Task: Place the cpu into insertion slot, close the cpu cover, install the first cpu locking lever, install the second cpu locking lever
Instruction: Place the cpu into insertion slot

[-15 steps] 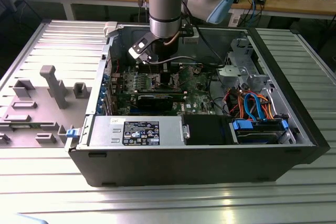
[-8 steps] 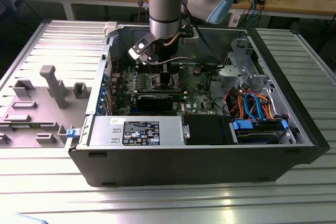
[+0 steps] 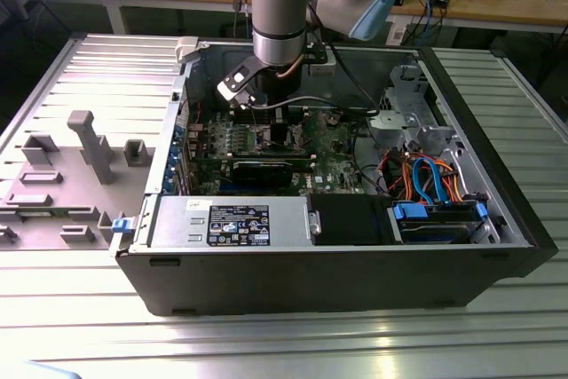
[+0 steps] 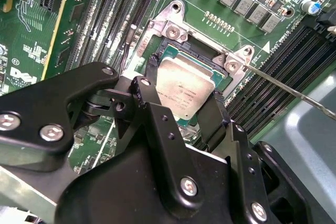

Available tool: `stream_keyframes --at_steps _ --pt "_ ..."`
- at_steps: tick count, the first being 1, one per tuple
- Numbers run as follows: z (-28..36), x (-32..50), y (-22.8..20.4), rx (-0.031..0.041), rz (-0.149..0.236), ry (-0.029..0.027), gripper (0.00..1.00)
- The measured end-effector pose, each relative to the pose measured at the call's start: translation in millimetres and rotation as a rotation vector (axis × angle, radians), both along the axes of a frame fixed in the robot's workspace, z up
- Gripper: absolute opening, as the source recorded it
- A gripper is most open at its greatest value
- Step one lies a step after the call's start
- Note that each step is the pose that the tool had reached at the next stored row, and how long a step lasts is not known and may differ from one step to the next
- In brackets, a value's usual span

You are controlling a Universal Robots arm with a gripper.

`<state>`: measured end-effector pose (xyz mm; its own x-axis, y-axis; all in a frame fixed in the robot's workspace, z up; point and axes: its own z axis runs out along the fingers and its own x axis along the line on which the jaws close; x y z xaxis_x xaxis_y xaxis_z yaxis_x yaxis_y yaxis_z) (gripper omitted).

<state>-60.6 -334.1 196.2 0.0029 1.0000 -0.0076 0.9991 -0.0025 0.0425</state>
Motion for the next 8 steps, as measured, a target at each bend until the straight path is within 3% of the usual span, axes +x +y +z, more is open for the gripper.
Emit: stream_keyframes --at_steps 3,8 --pt "1.7 0.2 0.5 0.0005 0.0 -0.0006 0.55" --pt "0.4 0.0 0.3 -0.0096 0.0 0.0002 0.55"
